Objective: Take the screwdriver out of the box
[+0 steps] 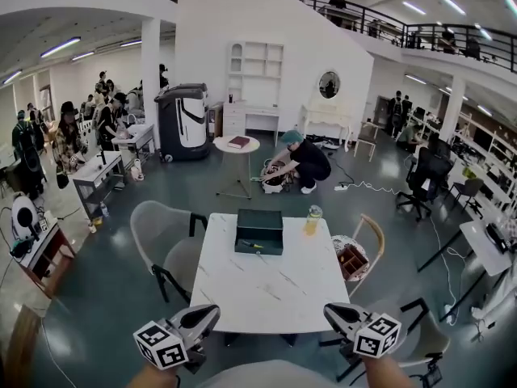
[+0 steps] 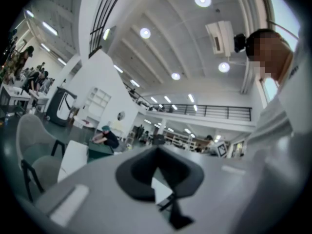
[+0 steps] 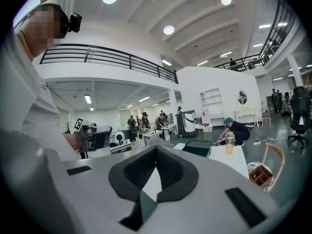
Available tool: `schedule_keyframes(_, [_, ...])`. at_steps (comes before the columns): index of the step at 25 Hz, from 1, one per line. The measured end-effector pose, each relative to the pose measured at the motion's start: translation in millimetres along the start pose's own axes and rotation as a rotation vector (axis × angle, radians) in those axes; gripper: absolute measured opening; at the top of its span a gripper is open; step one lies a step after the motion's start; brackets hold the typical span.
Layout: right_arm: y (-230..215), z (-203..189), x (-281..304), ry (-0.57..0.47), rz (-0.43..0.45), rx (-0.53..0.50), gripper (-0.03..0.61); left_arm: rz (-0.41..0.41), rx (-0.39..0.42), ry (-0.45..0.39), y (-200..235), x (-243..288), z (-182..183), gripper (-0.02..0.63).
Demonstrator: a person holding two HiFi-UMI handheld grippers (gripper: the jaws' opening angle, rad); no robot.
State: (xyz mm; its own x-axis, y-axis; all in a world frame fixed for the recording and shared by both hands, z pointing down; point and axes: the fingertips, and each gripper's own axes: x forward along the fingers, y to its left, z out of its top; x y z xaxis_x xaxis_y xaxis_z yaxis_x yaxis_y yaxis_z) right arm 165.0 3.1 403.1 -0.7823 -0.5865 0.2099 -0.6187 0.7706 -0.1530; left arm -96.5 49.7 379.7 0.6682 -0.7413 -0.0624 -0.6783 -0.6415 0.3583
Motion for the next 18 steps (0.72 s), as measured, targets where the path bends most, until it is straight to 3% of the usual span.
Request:
schedule_keyframes(10, [12.3, 7.8, 81.6, 0.017, -0.042, 0.025, 0.008, -0.048, -0.004, 0.035, 78.0, -15.9, 17.7, -0.002])
schedule_keyframes(18, [16.6, 7.2, 117.1, 0.045, -0.043, 0.034, 0.008, -0.052, -0.029, 0.033, 112.2, -25.1, 21.2, -0.002])
